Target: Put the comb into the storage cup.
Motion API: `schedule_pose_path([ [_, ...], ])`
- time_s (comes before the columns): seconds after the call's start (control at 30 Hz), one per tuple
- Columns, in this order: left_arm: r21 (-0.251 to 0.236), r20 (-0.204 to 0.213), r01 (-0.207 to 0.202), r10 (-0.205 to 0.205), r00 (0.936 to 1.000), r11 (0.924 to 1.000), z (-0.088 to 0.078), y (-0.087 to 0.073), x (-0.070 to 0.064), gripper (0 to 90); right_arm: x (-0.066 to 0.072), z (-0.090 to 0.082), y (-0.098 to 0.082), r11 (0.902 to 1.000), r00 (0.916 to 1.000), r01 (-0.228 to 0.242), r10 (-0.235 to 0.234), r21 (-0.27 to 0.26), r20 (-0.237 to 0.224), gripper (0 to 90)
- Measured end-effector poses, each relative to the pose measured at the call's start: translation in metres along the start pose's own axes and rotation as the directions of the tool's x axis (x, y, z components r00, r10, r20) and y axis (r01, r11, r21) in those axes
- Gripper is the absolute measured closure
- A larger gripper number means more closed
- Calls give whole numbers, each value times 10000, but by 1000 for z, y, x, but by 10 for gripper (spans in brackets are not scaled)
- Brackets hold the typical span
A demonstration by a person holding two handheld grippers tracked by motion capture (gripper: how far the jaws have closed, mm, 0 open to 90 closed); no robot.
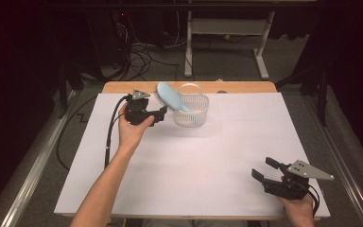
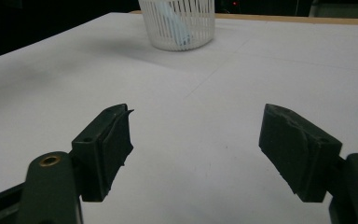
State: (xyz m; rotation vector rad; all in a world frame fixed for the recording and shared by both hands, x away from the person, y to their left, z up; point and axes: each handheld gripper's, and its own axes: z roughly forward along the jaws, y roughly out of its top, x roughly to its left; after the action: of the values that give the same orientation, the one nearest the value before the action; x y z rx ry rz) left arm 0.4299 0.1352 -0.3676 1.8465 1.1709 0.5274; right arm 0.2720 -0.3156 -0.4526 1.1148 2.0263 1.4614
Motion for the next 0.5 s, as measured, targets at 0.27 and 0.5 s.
schedule_pose_path([
  [0.27, -31, 17, -40, 40, 10000, 10000, -3, -3, 1, 231, 0, 0, 0, 10000, 10000, -4, 4, -11, -1, 254],
  [0.5, -72, 58, 1, -1, 10000, 10000, -6, -7, 3, 231, 0, 0, 0, 10000, 10000, -31, 31, -14, 15, 254],
])
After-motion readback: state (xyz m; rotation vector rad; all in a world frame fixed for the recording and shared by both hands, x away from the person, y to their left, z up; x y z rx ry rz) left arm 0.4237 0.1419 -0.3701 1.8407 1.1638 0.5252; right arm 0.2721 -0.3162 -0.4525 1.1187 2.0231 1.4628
